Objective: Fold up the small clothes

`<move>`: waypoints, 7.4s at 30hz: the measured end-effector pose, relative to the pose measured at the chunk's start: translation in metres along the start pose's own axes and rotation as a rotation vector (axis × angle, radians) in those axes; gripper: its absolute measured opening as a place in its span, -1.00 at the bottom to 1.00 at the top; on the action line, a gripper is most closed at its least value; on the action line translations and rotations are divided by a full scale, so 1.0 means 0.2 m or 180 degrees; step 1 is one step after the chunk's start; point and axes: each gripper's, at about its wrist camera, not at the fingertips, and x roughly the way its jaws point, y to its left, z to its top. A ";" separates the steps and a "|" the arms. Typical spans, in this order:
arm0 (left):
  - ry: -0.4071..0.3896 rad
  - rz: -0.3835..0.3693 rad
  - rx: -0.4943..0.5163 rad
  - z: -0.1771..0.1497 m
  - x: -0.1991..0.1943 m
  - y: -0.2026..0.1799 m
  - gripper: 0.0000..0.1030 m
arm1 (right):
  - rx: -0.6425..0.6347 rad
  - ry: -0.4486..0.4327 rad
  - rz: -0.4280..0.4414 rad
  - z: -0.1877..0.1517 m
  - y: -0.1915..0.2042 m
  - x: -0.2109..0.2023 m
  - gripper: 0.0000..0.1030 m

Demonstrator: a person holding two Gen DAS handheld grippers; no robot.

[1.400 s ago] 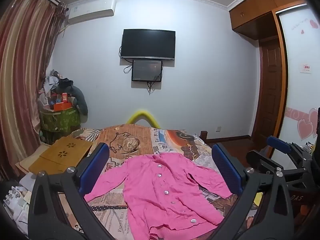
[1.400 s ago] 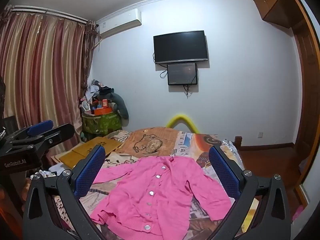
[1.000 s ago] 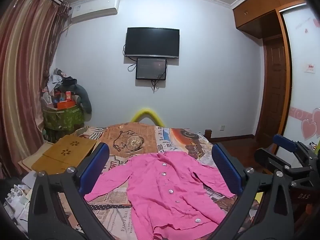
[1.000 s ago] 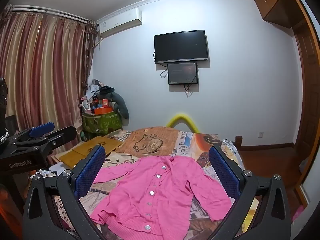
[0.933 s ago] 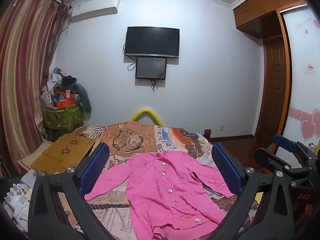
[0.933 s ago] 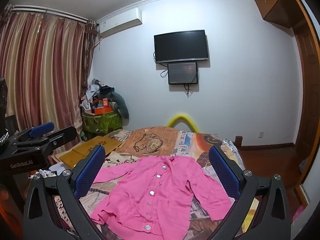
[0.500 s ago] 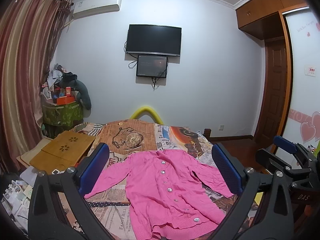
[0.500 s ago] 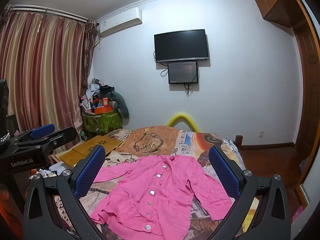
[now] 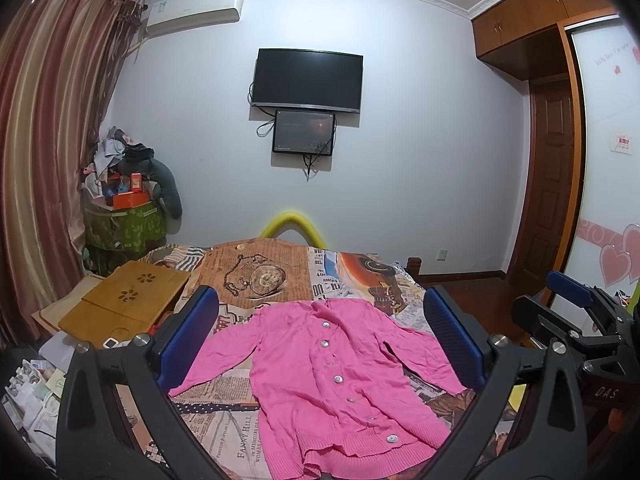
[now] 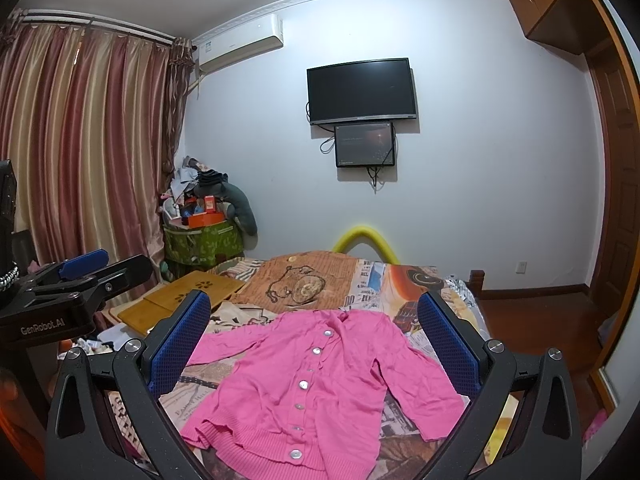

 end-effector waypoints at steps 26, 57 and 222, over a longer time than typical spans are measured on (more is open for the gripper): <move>-0.0038 0.0000 0.0061 0.01 -0.03 -0.03 1.00 | 0.0005 0.0018 -0.0006 0.01 0.00 -0.01 0.99; 0.0284 0.0345 -0.0166 -0.03 0.28 0.24 1.00 | 0.0093 0.0502 -0.0074 -0.10 -0.09 0.33 0.99; 0.2495 0.0445 0.0116 -0.54 2.10 0.83 0.38 | 0.0286 0.2185 0.0758 -0.49 -0.44 1.80 0.27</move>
